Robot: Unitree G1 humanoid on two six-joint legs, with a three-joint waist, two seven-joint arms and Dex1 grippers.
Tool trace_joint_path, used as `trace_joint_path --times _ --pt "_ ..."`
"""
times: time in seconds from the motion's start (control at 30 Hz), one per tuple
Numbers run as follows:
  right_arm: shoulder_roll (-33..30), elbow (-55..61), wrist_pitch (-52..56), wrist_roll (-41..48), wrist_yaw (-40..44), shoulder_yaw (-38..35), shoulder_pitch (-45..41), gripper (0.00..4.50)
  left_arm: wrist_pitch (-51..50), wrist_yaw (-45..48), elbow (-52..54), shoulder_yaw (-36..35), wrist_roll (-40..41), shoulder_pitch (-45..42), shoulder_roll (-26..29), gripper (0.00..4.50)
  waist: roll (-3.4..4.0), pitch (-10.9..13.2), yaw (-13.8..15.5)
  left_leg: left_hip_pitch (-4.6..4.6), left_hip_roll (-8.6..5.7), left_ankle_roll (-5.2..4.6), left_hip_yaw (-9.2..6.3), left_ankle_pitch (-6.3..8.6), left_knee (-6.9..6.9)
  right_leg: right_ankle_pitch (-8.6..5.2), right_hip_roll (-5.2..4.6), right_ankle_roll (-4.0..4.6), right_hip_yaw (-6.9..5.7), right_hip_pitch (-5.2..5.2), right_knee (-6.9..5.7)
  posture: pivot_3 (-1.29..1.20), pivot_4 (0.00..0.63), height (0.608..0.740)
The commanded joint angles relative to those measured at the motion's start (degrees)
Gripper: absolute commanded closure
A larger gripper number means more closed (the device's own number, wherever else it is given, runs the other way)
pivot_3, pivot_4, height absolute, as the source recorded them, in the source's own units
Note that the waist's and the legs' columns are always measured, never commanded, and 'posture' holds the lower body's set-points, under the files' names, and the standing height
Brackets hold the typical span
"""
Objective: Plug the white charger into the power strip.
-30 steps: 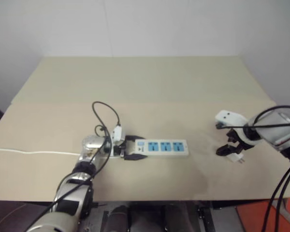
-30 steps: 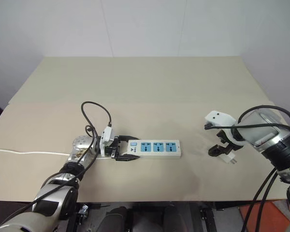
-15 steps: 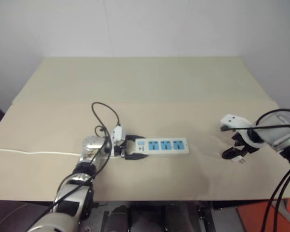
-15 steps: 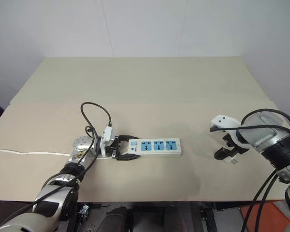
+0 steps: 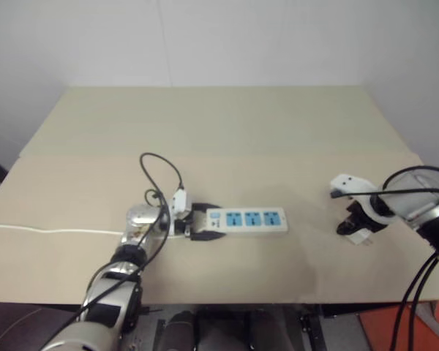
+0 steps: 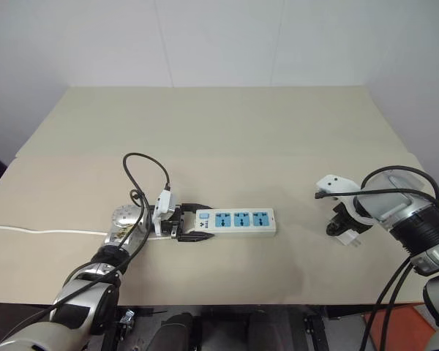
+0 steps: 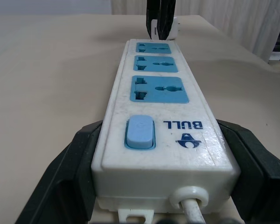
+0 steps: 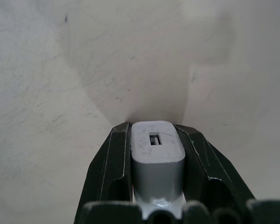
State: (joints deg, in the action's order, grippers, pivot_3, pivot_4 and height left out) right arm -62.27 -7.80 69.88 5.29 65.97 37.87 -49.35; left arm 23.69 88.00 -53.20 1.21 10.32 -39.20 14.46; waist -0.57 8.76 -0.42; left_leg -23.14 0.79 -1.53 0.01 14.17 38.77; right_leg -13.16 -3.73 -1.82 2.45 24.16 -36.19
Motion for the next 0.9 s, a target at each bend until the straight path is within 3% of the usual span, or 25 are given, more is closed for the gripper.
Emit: trace_joint_path --times 0.03,0.17,0.27,0.4,0.53,0.7,0.9 --pt "-0.7 3.9 0.9 0.3 -0.9 -4.6 -0.8 3.39 -1.4 0.4 3.1 1.4 0.2 -0.7 0.0 1.20 0.01 0.0 0.0 -0.01 0.00 0.00 0.00 0.00 0.00 0.00 0.00 0.00 0.00 0.01 0.00 0.00 0.150 0.740" --pt "-0.5 8.1 2.3 1.2 -2.6 -9.3 -1.9 3.39 -2.3 0.1 4.1 3.0 -1.2 -1.1 0.7 1.20 0.02 0.0 0.0 0.00 0.01 0.00 -0.01 0.00 0.00 0.00 0.01 0.00 0.00 0.01 -0.01 0.00 0.150 0.740" --pt "1.5 11.7 2.1 4.8 -3.3 -16.8 -2.7 3.39 -3.3 0.1 4.7 3.6 -1.1 -1.3 0.9 1.20 0.03 0.0 0.0 -0.01 0.00 0.00 -0.02 0.00 0.00 0.00 0.00 0.00 0.00 0.01 -0.01 0.00 0.150 0.740" --pt "10.1 16.1 0.5 15.5 -4.1 -36.2 -0.7 3.39 -4.7 -0.5 5.5 4.6 -1.8 -1.3 1.5 1.20 0.03 0.0 0.0 0.01 0.01 -0.01 -0.06 0.00 -0.02 0.00 0.02 0.00 -0.01 -0.03 -0.01 0.00 0.150 0.740" --pt "20.9 22.4 -16.5 21.4 -5.5 -48.4 10.3 3.39 -7.0 -0.5 7.3 5.0 -0.9 -0.7 2.2 1.20 -0.32 -0.2 1.1 -0.01 0.03 -0.01 -0.24 0.01 -0.02 0.02 0.07 -0.02 -0.13 -0.17 -0.07 0.00 0.150 0.740" --pt "31.2 19.6 -32.3 26.7 -1.1 -50.3 18.5 3.39 -8.3 -1.3 8.9 5.1 -0.6 0.3 2.3 1.20 -0.33 -0.3 0.9 0.00 0.00 -0.01 -0.14 0.01 0.06 0.08 0.06 -0.12 0.02 -0.18 -0.09 0.00 0.150 0.740" --pt "34.8 5.5 -43.3 22.3 -0.5 -44.8 15.9 3.39 -11.4 -2.1 13.7 5.1 0.5 3.0 3.1 1.20 -0.30 -0.3 0.3 0.31 0.02 -0.01 -0.10 0.01 0.02 0.08 0.08 -0.10 0.03 -0.40 0.00 0.00 0.150 0.740"
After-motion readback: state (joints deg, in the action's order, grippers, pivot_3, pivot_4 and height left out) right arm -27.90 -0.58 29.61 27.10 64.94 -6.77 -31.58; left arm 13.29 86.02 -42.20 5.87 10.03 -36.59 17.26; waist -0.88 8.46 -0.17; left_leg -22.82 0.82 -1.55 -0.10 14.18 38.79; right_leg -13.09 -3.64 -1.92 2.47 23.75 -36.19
